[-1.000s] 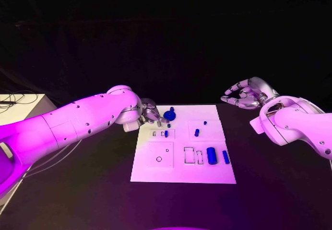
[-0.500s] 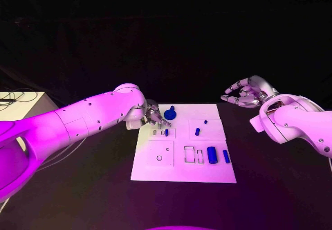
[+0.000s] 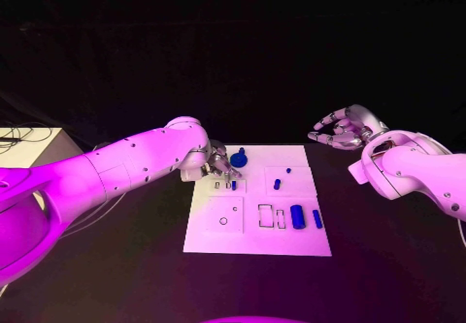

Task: Assemble the parts on the task board

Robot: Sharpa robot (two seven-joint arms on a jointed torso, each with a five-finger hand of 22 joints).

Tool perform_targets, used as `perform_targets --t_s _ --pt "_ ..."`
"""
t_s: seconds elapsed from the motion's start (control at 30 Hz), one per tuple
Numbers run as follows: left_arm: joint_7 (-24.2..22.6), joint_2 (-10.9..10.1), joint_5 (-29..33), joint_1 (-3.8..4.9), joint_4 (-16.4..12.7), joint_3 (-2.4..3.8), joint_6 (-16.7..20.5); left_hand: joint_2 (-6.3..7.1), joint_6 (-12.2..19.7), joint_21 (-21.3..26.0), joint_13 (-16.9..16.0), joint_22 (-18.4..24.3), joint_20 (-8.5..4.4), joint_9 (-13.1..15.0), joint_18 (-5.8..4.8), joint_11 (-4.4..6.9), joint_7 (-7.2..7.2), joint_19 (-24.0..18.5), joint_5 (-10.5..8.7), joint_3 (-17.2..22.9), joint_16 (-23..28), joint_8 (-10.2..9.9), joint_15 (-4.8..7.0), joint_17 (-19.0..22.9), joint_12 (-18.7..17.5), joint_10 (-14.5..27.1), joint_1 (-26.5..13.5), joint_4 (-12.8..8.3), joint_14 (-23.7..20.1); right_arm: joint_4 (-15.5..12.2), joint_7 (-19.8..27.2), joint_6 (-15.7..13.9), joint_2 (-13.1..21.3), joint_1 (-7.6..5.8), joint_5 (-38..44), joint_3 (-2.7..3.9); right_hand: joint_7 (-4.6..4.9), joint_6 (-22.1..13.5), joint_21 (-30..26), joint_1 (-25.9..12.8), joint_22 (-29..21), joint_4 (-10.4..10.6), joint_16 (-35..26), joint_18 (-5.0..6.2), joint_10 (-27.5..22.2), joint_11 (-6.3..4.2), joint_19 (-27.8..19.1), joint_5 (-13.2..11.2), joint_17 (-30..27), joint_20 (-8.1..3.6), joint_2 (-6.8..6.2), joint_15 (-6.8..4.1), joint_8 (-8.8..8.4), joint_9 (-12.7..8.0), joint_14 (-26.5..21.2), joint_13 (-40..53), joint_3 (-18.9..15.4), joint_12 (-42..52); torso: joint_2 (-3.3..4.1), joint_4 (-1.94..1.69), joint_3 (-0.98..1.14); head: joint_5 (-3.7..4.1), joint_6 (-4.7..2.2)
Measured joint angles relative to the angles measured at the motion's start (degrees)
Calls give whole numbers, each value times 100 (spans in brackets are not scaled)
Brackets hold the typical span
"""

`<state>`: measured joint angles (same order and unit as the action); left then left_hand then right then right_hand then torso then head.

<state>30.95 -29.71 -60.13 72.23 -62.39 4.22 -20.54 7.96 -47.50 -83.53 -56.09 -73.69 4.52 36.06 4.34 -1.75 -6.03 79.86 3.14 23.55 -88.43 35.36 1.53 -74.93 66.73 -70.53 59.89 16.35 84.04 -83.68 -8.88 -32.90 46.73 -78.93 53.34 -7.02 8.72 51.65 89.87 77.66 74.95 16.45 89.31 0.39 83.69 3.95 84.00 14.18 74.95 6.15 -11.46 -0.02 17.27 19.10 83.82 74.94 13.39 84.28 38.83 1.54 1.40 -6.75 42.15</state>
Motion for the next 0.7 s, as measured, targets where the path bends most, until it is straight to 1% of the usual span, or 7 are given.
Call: perform_targets --t_s 0.27,0.37,0.4,0.43,0.47,0.6,0.7 --pt "8 64 -1 0 69 -7 -103 -5 0 0 0 0 0 9 0 0 0 0 0 0 0 -23 0 0 0 0 5 0 0 0 2 -1 -4 0 -1 3 0 0 0 0 0 0 0 0 0 0 0 0 0 0 0 0 0 0 0 -1 0 0 5 -10 -4 5 20" --pt "10 96 -1 0 98 -16 -143 -5 0 0 -6 -6 0 10 0 0 0 0 0 0 0 -23 0 0 0 0 5 0 0 0 2 -1 -9 0 -2 3 -20 -20 0 -1 -1 0 -22 0 0 0 0 0 -1 0 1 0 0 11 0 -1 0 0 10 -12 -7 14 35" --pt "10 105 -1 0 106 -20 -156 -25 0 0 -6 -7 0 17 0 0 0 0 0 0 0 -23 0 0 0 0 25 0 0 0 2 -1 -10 0 -2 3 -20 -20 0 -1 -1 0 -22 0 0 0 0 0 -1 0 1 0 0 18 0 -1 0 0 11 -12 -7 17 36" --pt "11 116 -1 0 120 -25 -172 -29 0 0 -6 -7 0 20 0 -2 0 0 0 0 0 -23 0 0 0 1 28 0 0 0 2 -1 -12 0 -2 3 -20 -20 0 -21 -1 0 -22 0 0 0 0 0 -1 0 21 0 0 20 0 -1 0 0 12 -13 -7 18 36" --pt "11 123 0 -1 130 -28 -183 -28 0 0 -6 -7 0 24 0 -20 0 0 0 0 0 -23 0 0 0 20 28 0 0 1 2 -1 -13 0 -2 3 -20 -20 0 -23 -1 0 -22 0 0 0 0 0 -1 0 23 0 0 21 0 -1 0 0 12 -13 -7 21 36" --pt "12 150 4 -1 168 -44 -216 -51 15 0 -6 -7 0 38 0 -21 -16 0 0 0 0 -23 0 1 0 20 51 0 0 2 2 -1 -21 0 -3 3 -20 -20 0 -31 -1 0 -22 1 0 0 0 0 -1 0 31 0 0 21 0 -1 0 0 12 -18 -10 38 35" --pt "12 167 10 -3 192 -51 -229 -61 21 0 -6 -7 0 46 0 -21 -21 0 0 0 0 -23 0 1 0 20 61 0 0 3 2 -1 -33 0 -4 4 -20 -20 0 -31 -1 0 -22 0 0 0 0 0 -1 0 31 0 0 20 0 -1 0 0 12 -24 -13 49 51"
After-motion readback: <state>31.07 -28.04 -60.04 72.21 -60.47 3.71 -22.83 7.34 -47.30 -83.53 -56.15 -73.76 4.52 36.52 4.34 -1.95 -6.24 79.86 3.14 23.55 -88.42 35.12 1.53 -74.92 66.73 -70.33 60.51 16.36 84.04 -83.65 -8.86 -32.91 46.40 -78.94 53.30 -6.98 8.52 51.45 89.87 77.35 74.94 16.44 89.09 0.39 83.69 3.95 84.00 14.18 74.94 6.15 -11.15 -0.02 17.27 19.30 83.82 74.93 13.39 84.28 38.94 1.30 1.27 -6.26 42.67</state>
